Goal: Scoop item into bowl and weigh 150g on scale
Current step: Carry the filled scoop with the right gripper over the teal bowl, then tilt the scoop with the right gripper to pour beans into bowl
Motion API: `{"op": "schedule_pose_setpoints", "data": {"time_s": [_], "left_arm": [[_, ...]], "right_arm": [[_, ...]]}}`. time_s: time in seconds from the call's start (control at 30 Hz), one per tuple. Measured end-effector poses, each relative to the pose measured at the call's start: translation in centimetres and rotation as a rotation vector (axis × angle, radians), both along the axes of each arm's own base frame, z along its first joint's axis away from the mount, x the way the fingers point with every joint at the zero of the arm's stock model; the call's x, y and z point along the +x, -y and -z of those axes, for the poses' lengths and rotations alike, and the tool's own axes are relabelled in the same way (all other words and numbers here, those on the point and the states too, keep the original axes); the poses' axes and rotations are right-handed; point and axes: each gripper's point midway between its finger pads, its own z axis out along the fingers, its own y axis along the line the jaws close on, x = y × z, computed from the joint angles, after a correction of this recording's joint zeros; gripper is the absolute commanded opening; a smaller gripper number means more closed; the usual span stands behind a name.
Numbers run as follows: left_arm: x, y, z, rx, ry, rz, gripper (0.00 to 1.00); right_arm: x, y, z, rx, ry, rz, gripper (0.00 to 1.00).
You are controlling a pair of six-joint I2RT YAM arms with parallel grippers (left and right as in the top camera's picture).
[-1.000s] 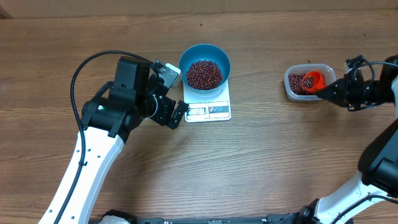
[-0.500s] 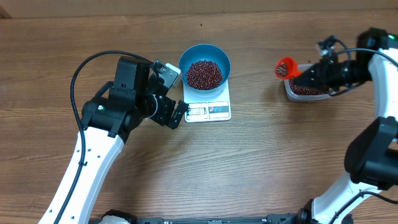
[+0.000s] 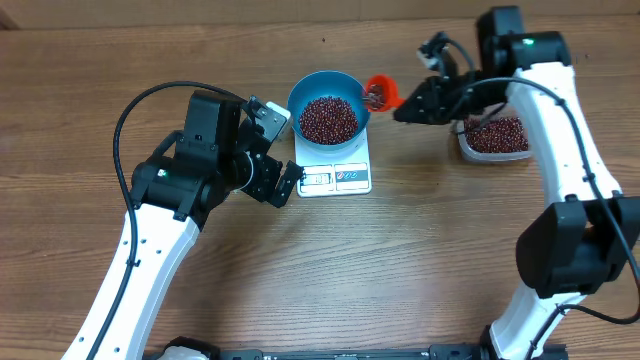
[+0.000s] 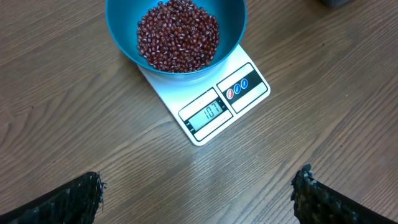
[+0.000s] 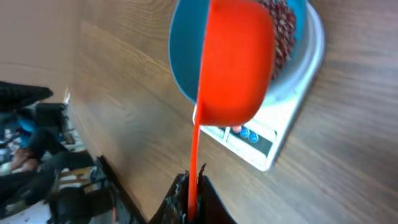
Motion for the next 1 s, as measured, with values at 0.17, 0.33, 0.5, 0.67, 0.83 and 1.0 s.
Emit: {"op": "schedule_pose_setpoints", "data": {"time_s": [0.17,0.33,0.5,0.67,0.83,1.0], "left_arm": [[0.0,0.0,0.0,0.000,0.000,0.000,1.00],[0.0,0.0,0.0,0.000,0.000,0.000,1.00],[0.0,0.0,0.0,0.000,0.000,0.000,1.00],[0.0,0.0,0.0,0.000,0.000,0.000,1.00],[0.0,0.0,0.0,0.000,0.000,0.000,0.99],[0.0,0.0,0.0,0.000,0.000,0.000,1.00]], "right_arm": [[0.3,-3.1,0.6,-0.072,0.046,-0.020,0.04],[0.8,-5.2,1.9,-0.226,0.107,0.003,0.04],[1.2,-5.7,3.1,-0.430,0.184,0.049,0.04],[1.3,-6.0,2.9,-0.626,0.293,0.072,0.04],[1.2,-6.4,2.0,-0.820,0.433,0.091,0.04],[1.4,-6.0,1.6,-0.884,0.474,0.109,0.04]]}}
